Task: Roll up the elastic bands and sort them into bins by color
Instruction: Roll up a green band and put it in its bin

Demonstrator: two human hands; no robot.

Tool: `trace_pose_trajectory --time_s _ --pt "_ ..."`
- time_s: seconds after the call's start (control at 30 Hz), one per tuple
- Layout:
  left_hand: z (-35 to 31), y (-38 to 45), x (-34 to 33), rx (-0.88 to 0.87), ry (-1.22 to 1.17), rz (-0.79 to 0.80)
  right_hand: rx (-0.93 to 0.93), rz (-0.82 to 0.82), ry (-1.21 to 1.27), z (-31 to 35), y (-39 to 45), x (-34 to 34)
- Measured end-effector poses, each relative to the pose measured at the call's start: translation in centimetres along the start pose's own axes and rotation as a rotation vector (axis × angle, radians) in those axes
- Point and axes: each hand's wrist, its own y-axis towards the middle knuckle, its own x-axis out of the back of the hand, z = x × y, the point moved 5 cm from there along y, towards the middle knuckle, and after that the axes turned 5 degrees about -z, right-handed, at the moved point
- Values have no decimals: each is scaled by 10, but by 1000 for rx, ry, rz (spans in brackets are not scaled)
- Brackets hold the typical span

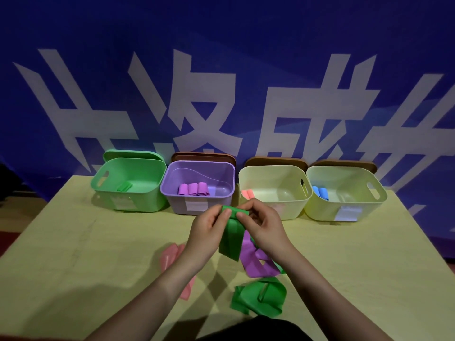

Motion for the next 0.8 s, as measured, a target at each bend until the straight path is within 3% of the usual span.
trace_pose_trajectory --time_s 0.1,0.23,0.37,0.8 --pt "-1 -2 2 20 -86 -33 128 9 -109 9 0 0" --pt "12 -1 -5 261 -296 -60 260 20 -269 15 6 5" --pt "21 -3 -14 421 -355 -64 302 18 -295 13 12 15" --pt "19 -4 -17 327 -222 -108 121 94 -116 -4 13 18"
